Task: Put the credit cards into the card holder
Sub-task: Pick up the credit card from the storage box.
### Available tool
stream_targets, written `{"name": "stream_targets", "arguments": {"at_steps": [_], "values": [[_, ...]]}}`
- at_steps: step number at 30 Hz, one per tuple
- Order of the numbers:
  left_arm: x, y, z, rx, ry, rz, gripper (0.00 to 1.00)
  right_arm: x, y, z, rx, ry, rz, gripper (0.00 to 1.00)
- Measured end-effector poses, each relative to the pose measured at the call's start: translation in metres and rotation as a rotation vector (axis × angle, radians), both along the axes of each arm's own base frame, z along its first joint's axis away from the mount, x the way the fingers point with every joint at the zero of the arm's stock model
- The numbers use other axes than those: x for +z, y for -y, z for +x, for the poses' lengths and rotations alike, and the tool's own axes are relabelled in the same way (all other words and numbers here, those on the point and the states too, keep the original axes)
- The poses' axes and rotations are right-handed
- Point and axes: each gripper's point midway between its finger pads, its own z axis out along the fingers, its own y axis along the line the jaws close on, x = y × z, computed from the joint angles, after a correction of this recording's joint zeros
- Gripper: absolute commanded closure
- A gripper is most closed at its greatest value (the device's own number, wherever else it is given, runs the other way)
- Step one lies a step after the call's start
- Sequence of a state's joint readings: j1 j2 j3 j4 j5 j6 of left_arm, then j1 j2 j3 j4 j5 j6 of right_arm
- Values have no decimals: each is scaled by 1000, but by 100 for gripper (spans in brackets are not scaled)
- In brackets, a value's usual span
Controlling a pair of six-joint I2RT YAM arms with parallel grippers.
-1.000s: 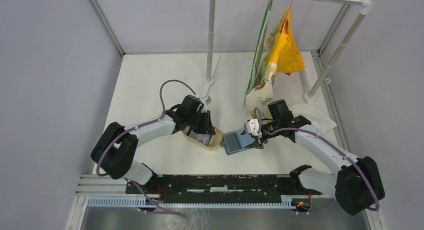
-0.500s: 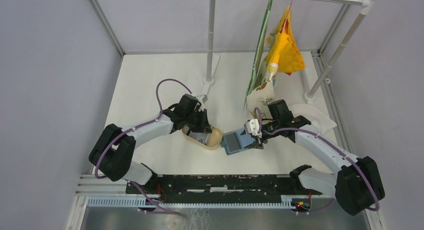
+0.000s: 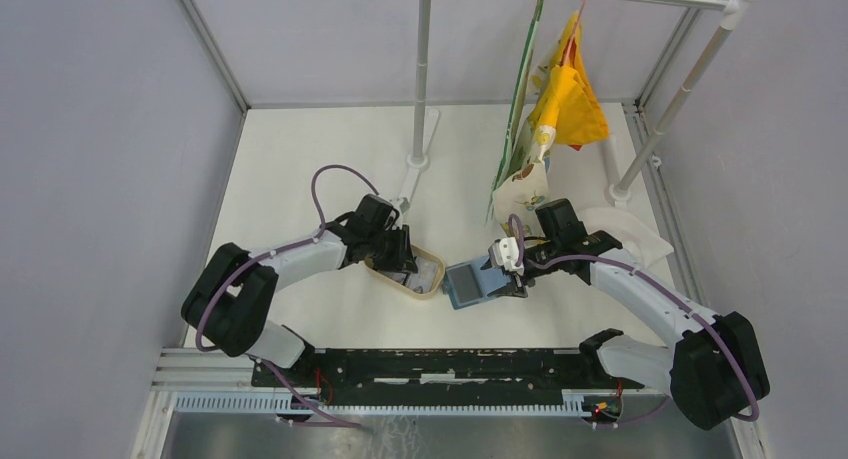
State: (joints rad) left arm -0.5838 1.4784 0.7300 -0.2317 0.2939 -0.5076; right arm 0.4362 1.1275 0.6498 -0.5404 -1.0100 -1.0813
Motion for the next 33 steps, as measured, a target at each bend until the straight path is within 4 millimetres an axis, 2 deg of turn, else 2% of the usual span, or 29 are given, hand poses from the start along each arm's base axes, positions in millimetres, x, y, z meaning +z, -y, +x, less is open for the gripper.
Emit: {"name": "stream_targets", "arguments": {"at_steps": [3,8,13,21,33], "values": [[-4,4,-3,-17,-13,-23,68,0,0,0,0,0,0,37],[-4,8,-1,-26,-9,-52,58,0,0,0,0,1,0,37],[-2,7,1,-19,3,-47,53,0,0,0,0,1,0,37],[-2,2,-1,-6,-2,-21,55,0,0,0,1,1,1,37],[-1,13,-6,-50,-29,-81,65,-1,0,0,2,-5,0,37]]}}
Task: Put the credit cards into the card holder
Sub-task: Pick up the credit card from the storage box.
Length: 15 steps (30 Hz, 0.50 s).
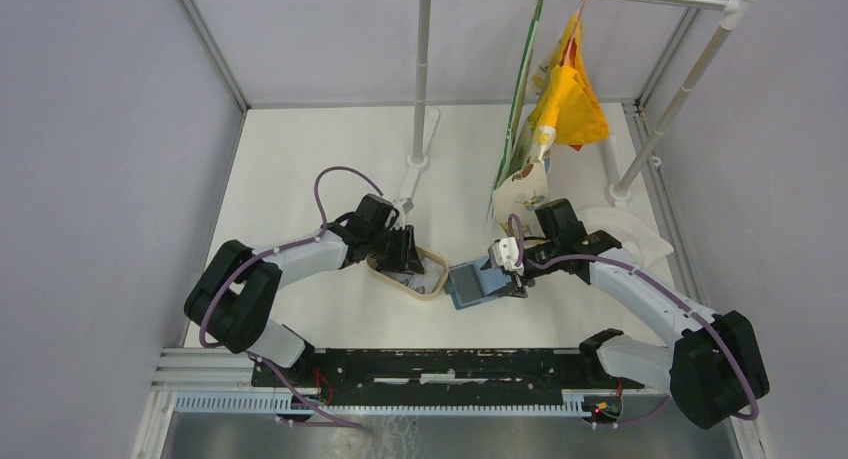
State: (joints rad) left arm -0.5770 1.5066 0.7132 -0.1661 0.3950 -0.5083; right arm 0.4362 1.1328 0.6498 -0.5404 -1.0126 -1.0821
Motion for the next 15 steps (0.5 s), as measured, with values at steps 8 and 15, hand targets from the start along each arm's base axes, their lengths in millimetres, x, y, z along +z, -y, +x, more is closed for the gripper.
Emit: {"name": "stream_targets", "arguments": {"at_steps": [8,15], "values": [[11,14,0,-46,19,-88,71,0,0,0,0,0,0,37],[15,21,-5,-71,15,-145,73,0,0,0,0,0,0,37]]}}
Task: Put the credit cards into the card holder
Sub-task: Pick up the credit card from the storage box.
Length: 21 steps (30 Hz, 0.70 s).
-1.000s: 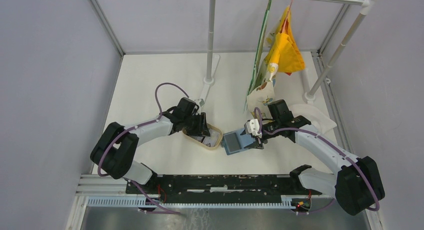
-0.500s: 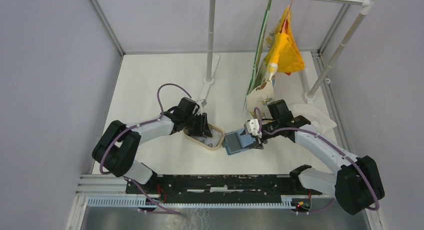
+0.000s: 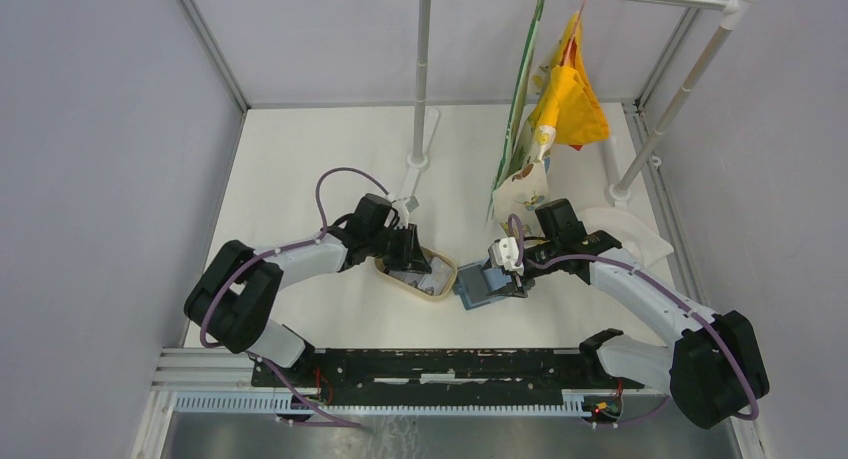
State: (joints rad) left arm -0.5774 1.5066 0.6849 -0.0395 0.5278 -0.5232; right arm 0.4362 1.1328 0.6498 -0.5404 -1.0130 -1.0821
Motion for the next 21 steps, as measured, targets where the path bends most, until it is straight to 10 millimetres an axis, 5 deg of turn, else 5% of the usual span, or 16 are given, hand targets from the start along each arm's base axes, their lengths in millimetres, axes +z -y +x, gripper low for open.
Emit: {"name": "stream_targets", "arguments": {"at_steps": [12,21], "values": [[13,17,-5,-47,13,-99,75,0,0,0,0,0,0,37],[4,22,-9,-55,-11,-93,72,0,0,0,0,0,0,37]]}}
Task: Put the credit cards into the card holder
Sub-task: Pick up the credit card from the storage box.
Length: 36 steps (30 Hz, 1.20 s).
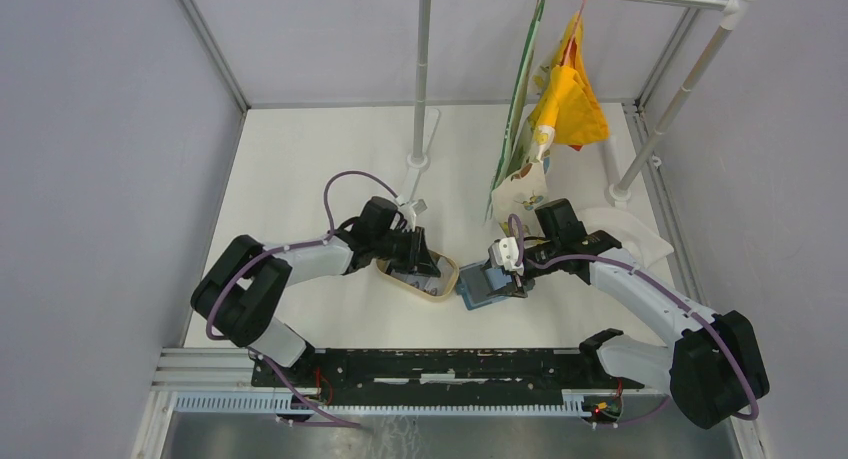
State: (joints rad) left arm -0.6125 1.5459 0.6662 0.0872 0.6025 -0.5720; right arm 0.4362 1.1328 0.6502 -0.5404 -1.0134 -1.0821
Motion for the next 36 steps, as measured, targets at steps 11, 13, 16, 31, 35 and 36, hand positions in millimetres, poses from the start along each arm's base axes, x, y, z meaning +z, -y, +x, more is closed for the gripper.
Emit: {"name": "stream_targets", "arguments": {"at_steps": [11,13,16,31,35,36], "values": [[-13,5,-5,-11,-25,56,63,0,0,0,0,0,0,37],[-16,6,-5,-8,-30,74,64,0,0,0,0,0,0,37],[-19,5,-4,-1,-33,95,64,0,0,0,0,0,0,37],[-16,6,-3,-1,-57,119,68,0,0,0,1,-1,0,37],[-14,5,-3,-4,-61,128,69,0,0,0,0,0,0,37],[-14,5,-2,-6,-56,128,69,0,0,0,1,-1,0,37]]}}
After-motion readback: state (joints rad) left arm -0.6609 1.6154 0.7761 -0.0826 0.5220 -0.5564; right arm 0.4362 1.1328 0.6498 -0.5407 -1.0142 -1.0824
